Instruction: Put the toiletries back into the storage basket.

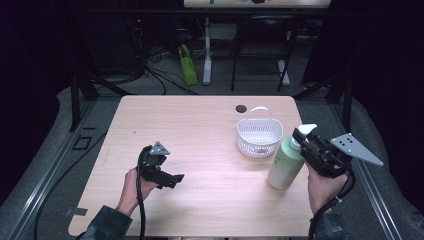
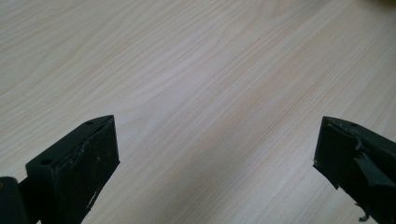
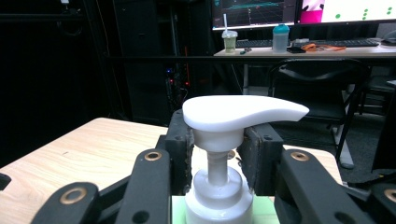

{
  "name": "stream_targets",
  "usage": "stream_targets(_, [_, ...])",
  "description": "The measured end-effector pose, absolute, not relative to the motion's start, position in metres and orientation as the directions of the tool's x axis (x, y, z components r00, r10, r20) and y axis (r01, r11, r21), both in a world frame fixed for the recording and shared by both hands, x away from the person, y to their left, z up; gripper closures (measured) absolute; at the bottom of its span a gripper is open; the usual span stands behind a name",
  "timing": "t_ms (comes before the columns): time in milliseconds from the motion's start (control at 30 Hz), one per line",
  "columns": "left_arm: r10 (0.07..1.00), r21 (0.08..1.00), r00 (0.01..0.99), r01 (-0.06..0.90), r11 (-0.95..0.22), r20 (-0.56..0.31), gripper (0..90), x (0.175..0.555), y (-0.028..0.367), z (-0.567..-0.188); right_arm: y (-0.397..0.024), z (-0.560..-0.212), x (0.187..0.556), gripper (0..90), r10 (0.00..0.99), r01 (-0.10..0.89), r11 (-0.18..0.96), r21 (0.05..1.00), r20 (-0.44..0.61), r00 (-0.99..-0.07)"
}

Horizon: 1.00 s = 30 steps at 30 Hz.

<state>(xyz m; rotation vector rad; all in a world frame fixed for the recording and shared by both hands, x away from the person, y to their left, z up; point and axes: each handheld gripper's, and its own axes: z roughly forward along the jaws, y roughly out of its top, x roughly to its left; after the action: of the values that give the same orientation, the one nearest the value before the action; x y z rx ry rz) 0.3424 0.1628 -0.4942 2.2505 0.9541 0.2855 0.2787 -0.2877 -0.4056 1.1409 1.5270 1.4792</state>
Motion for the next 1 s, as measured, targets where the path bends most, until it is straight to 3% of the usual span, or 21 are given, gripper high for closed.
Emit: stream_targets(1000, [0.707, 0.65, 0.707, 0.551, -0.523, -0.03, 0.0, 0.342, 0.162, -0.495, -0.293, -0.384, 0.277, 66.7, 0.927, 0.106, -0.031, 0.994, 0.068, -0.369])
